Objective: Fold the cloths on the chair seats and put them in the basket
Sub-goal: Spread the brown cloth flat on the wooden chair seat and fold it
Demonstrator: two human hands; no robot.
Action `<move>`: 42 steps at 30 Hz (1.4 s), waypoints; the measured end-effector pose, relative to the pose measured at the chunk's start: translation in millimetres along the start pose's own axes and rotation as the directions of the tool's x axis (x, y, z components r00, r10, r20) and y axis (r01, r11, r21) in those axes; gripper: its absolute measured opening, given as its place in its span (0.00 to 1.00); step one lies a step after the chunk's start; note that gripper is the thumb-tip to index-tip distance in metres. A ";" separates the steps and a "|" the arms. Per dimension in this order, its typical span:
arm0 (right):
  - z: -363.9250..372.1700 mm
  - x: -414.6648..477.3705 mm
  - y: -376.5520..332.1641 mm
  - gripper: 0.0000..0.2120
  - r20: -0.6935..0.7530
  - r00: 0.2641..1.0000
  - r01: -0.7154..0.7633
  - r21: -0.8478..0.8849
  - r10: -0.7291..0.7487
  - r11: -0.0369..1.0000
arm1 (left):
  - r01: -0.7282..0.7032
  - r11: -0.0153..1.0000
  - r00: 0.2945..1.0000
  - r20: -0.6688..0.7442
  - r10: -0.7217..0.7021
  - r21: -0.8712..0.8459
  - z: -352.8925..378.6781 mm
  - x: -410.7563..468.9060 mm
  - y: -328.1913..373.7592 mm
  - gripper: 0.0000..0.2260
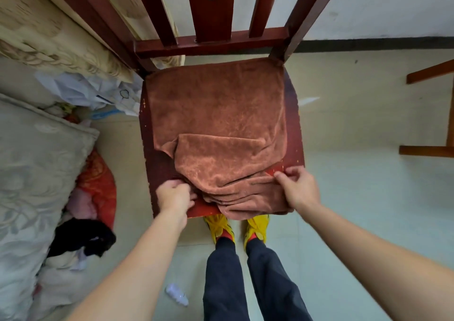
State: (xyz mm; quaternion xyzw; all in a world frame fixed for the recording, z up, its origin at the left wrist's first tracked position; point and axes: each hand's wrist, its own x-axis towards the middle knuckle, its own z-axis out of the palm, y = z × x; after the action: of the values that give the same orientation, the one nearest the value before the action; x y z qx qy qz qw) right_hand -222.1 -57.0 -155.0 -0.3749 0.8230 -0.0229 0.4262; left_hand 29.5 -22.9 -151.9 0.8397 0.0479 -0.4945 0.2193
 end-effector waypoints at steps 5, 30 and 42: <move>17.2 -28.6 39.8 0.08 0.147 0.989 0.046 -0.090 -0.032 0.995 | -0.082 0.996 0.988 0.137 0.075 0.043 29.5 -31.5 -30.9 0.01; -38.8 -66.2 43.6 0.15 0.380 0.919 -0.247 0.343 0.107 0.906 | 0.055 0.957 0.992 0.122 -0.021 -0.284 -63.3 -41.8 -52.0 0.10; -41.9 -68.5 58.2 0.11 0.361 0.925 -0.235 0.292 0.121 0.927 | 0.278 0.773 0.959 0.206 -0.193 -0.571 -79.5 -27.5 -47.9 0.06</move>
State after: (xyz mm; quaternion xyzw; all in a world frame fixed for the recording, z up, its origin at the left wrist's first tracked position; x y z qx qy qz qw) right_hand -262.7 16.5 -102.2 -0.2192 0.7535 -0.0565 0.6172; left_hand 65.7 56.9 -110.8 0.6801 0.2900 -0.5341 0.4100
